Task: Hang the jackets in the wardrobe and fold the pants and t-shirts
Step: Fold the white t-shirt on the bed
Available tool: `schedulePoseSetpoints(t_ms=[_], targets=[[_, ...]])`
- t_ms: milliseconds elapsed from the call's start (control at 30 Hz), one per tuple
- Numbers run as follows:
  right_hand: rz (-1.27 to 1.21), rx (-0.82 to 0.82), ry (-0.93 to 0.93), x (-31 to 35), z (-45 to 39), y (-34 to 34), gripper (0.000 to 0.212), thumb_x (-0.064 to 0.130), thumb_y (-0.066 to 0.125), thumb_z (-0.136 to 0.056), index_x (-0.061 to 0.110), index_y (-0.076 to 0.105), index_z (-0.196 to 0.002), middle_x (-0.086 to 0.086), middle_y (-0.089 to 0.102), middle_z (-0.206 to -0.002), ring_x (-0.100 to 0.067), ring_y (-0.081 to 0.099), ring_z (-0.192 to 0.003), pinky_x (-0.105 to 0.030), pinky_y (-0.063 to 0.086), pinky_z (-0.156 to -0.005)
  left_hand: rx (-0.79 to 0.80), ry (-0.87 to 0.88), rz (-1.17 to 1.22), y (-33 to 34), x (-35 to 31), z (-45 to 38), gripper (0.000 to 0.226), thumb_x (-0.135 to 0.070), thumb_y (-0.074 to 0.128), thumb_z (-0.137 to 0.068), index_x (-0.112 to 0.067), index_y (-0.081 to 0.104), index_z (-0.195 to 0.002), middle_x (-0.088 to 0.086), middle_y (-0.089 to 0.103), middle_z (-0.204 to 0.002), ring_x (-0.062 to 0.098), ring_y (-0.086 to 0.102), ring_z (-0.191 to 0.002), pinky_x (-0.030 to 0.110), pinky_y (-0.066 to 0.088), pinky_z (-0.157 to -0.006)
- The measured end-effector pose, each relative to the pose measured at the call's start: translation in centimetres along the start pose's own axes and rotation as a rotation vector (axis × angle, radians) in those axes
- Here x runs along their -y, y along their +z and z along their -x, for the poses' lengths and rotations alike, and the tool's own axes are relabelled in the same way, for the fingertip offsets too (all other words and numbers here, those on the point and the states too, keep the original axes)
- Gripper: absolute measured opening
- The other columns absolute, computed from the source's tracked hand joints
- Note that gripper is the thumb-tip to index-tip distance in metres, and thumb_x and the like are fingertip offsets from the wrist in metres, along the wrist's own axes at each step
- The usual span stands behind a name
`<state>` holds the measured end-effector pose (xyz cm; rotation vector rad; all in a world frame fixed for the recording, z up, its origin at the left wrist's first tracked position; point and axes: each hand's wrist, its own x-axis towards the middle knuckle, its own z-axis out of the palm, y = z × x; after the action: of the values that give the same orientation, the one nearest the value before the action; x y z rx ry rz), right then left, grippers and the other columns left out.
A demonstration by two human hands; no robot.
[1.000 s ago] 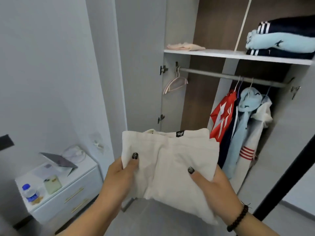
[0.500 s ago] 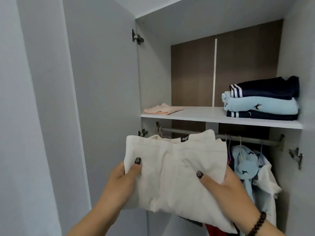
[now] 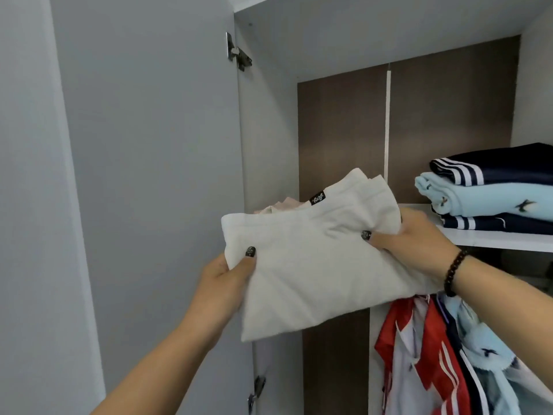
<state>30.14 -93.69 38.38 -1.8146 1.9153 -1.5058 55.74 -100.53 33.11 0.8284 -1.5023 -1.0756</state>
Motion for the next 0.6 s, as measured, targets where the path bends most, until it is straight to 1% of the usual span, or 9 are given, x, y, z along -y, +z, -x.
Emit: schedulePoseSetpoints(t_ms=[67,100,133,267,367,400,500,533,600], targets=[[0.103,-0.017,-0.017,0.5,-2.9,0.2,0.012,0.013,0.066,-0.083,0.009,0.061,-0.093,0.000,0.064,-0.090,-0.017,0.057,-0.084,-0.025,0.041,-0.063,0.011,0.005,-0.014,-0.3,-0.1,-2.5,0.017,-0.021,0.054,-0.096,-0.022,0.071,-0.094,-0.003,0.076,-0.093,0.018,0.071,-0.090,0.033,0.055,-0.071],[0.147,-0.030,-0.022,0.7,-4.2,0.4,0.013,0.013,0.066,-0.083,0.007,0.060,-0.093,-0.003,0.063,-0.090,-0.020,0.057,-0.085,-0.028,0.041,-0.064,0.017,0.011,-0.019,-0.3,-0.2,-3.8,0.016,-0.022,0.055,-0.094,-0.021,0.071,-0.093,0.000,0.076,-0.094,0.020,0.071,-0.091,0.038,0.053,-0.076],[0.178,-0.042,-0.023,0.9,-5.6,0.6,0.014,0.014,0.066,-0.083,0.006,0.060,-0.093,-0.005,0.063,-0.091,-0.023,0.057,-0.087,-0.030,0.042,-0.067,0.025,0.015,-0.020,-0.3,-0.3,-5.0,0.015,-0.023,0.057,-0.092,-0.020,0.071,-0.093,0.003,0.075,-0.096,0.021,0.070,-0.091,0.040,0.052,-0.078],[0.262,-0.105,-0.036,1.5,-11.4,0.9,0.012,0.016,0.067,-0.082,0.009,0.057,-0.083,-0.006,0.061,-0.087,-0.026,0.056,-0.086,-0.031,0.040,-0.068,0.033,0.017,0.035,0.4,-0.7,-9.7,0.016,-0.014,0.054,-0.091,-0.013,0.069,-0.097,0.009,0.073,-0.100,0.024,0.065,-0.086,0.040,0.049,-0.075],[0.367,-0.155,-0.075,2.1,-16.5,1.2,0.011,0.015,0.066,-0.081,0.008,0.058,-0.081,-0.007,0.061,-0.087,-0.027,0.055,-0.085,-0.030,0.041,-0.068,0.008,0.004,0.100,1.5,-1.2,-13.1,0.014,-0.013,0.053,-0.092,-0.016,0.067,-0.094,0.010,0.072,-0.101,0.026,0.065,-0.087,0.045,0.052,-0.081],[0.409,-0.163,-0.094,2.3,-18.2,1.3,0.012,0.015,0.065,-0.082,0.009,0.055,-0.077,-0.006,0.059,-0.084,-0.027,0.054,-0.083,-0.029,0.040,-0.065,-0.010,0.009,0.126,1.9,-1.3,-14.3,0.014,-0.013,0.054,-0.092,-0.017,0.067,-0.094,0.009,0.073,-0.099,0.025,0.066,-0.087,0.045,0.053,-0.080],[0.473,-0.154,-0.145,2.5,-23.8,1.7,0.016,0.016,0.064,-0.082,0.016,0.051,-0.073,-0.001,0.054,-0.076,-0.024,0.051,-0.077,-0.025,0.033,-0.052,-0.037,0.027,0.209,3.0,-1.5,-17.9,0.015,-0.011,0.053,-0.094,-0.016,0.066,-0.097,0.002,0.074,-0.091,0.018,0.068,-0.077,0.031,0.056,-0.063],[0.502,-0.141,-0.166,2.4,-25.7,1.9,0.018,0.018,0.066,-0.082,0.018,0.051,-0.072,0.001,0.054,-0.076,-0.024,0.052,-0.077,-0.024,0.032,-0.052,-0.039,0.025,0.230,3.4,-1.5,-18.9,0.014,-0.011,0.053,-0.094,-0.016,0.066,-0.099,0.001,0.074,-0.091,0.017,0.069,-0.076,0.029,0.056,-0.058],[0.553,-0.110,-0.198,2.0,-29.0,2.4,0.014,0.020,0.068,-0.081,0.016,0.055,-0.077,-0.002,0.057,-0.082,-0.026,0.055,-0.081,-0.026,0.036,-0.055,-0.048,0.006,0.257,4.0,-1.3,-20.8,0.013,-0.010,0.053,-0.095,-0.014,0.065,-0.101,0.002,0.074,-0.091,0.017,0.071,-0.078,0.029,0.057,-0.055]])
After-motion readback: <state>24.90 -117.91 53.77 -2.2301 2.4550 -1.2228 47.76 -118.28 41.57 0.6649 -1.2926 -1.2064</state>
